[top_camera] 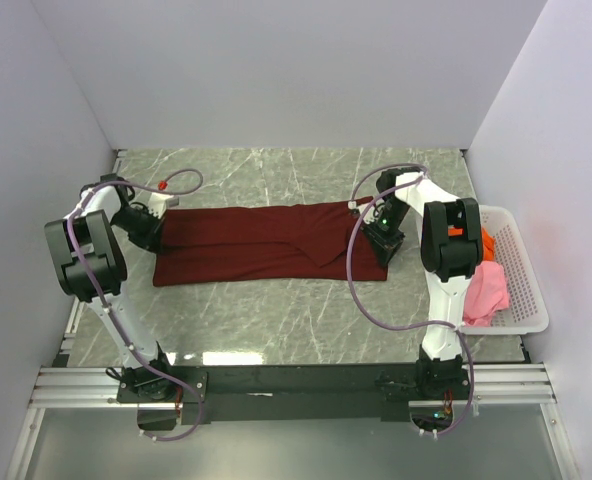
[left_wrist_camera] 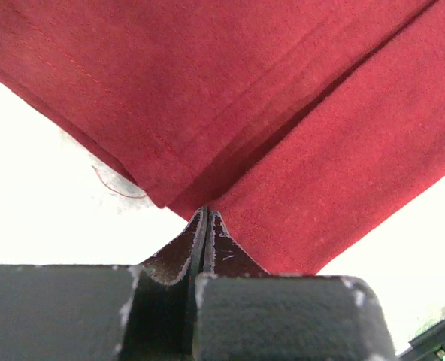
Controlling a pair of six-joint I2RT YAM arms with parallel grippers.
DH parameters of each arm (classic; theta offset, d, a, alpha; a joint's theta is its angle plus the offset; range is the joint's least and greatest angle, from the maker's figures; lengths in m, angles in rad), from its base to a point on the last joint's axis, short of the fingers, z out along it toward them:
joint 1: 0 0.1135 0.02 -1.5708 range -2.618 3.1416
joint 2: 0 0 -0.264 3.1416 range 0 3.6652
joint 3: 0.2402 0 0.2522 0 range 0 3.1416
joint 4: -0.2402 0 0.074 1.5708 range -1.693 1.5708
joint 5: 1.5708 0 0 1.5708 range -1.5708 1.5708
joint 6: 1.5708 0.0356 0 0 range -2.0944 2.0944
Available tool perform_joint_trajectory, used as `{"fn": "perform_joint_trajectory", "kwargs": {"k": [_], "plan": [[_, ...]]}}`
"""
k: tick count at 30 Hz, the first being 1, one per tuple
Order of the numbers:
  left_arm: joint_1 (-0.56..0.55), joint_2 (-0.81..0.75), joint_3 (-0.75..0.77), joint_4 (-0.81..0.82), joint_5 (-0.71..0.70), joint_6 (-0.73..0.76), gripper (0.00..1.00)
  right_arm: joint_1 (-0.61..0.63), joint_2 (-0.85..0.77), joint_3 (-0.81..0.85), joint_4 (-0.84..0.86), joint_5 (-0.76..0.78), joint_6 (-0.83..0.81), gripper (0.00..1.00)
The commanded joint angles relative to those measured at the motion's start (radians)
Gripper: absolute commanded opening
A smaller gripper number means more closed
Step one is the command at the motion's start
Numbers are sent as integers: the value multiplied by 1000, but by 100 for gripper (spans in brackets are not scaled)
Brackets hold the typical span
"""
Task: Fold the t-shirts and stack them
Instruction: Fold the tshirt
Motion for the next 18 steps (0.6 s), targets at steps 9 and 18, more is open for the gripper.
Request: {"fn": "perform_joint_trajectory", "kwargs": {"k": [9, 18], "plan": [[1, 4, 41, 90, -16, -74, 1, 11, 28, 57, -12, 5, 0, 25], [44, -94, 12, 30, 76, -78, 41, 21, -24, 117, -53, 2, -16, 25]]}}
